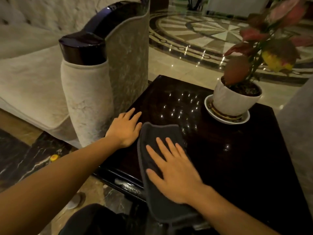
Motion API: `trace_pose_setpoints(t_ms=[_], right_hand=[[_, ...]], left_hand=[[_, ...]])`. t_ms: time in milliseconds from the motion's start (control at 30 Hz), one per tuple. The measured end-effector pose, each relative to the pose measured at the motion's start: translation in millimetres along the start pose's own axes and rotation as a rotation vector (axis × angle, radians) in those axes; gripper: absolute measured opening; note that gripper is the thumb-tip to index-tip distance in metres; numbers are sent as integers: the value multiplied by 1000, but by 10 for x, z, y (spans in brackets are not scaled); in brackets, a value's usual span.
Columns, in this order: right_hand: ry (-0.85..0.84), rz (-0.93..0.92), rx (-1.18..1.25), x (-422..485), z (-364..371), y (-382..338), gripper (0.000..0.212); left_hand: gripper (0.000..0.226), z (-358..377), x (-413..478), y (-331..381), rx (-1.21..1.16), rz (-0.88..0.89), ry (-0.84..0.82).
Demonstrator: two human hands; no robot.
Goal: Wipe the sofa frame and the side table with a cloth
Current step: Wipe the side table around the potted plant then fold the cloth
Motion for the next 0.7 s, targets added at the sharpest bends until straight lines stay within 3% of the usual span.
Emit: trace_pose_setpoints(t_ms=[67,100,167,267,333,367,433,567,633,700], right_hand=[[-69,-178,-43,-11,-100,483,64],[-93,-173,-71,53,-151,704,61],[-123,53,-99,313,-224,1022,61],[-124,576,-14,756,-223,858,65],[-69,685,-4,873,-146,396,69],[-30,609,-25,826,-84,146,70],[4,284,-23,523,-23,-162,70],[-69,-228,-24,3,-102,341,62],[-89,-205,-117,103,-171,765,60],[-86,85,-138,381,-188,1052,63]], left_hand=[[58,-6,-5,25,13,0,5],[58,-11,-15,45,17,-3,5],[57,-15,-44,75,9,-8,15],[57,-54,-69,96,1,-12,21],[56,-49,-76,96,8,-11,30],[56,-50,-83,95,6,-11,27],[56,-57,-69,91,2,-13,23],[56,-45,-75,89,2,0,23],[55,-84,-97,117,-14,-6,4],[53,-146,-175,188,-69,-45,-22]])
Point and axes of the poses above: each hand's wrist, its own x-axis towards the middle knuckle, its own z-axis out of the palm, y = z × x, the point moved 1 cm from there along x, towards the middle knuckle, and after that the axes turned 6 degrees about -x, right-handed, at the moved point
